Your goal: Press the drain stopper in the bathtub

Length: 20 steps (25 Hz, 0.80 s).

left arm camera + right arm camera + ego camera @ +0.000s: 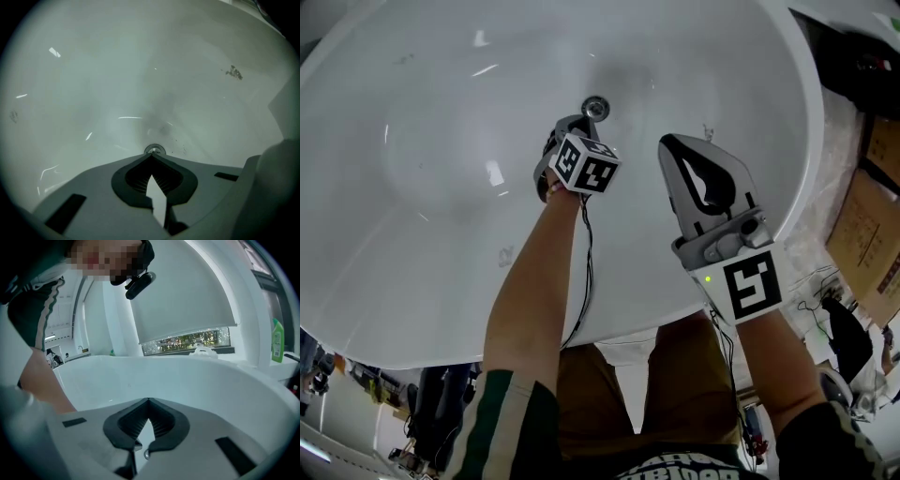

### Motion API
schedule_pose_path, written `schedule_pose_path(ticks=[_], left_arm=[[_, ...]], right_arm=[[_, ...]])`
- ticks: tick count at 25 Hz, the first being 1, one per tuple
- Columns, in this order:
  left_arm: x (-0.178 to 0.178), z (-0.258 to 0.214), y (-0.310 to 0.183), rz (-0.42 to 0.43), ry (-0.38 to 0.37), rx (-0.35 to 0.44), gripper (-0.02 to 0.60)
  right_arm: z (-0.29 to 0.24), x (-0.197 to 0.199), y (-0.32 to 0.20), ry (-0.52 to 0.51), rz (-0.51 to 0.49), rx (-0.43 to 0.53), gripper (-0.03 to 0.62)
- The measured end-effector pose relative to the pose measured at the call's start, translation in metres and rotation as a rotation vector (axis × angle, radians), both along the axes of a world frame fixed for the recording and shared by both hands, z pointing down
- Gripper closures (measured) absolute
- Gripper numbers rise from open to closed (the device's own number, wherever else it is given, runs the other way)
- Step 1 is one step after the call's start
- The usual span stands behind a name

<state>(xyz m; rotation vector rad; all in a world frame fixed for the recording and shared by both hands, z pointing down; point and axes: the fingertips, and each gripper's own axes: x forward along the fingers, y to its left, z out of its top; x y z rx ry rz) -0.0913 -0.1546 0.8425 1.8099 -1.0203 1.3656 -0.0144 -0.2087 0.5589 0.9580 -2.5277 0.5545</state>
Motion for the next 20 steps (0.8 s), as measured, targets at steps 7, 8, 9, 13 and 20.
schedule_pose_path(ticks=[7, 8, 9, 13, 20], left_arm=[[0.005, -0.036, 0.023, -0.042, 0.054, 0.020, 0.578], [0.007, -0.049, 0.027, -0.059, 0.063, 0.024, 0.578], [0.007, -0.065, 0.031, -0.074, 0.071, 0.030, 0.578], [-0.009, -0.122, 0.028, -0.109, 0.101, 0.080, 0.578], [-0.011, -0.208, 0.008, -0.060, 0.142, 0.200, 0.578]], right_arm=[[-0.025, -0.003, 0.012, 0.006, 0.030, 0.003, 0.580], [-0.036, 0.002, 0.016, 0.007, 0.038, 0.004, 0.580], [-0.048, 0.005, 0.020, 0.008, 0.043, 0.007, 0.580], [-0.080, -0.002, 0.030, 0.019, 0.036, 0.025, 0.581], [-0.118, 0.006, 0.032, 0.058, 0.050, 0.040, 0.580]])
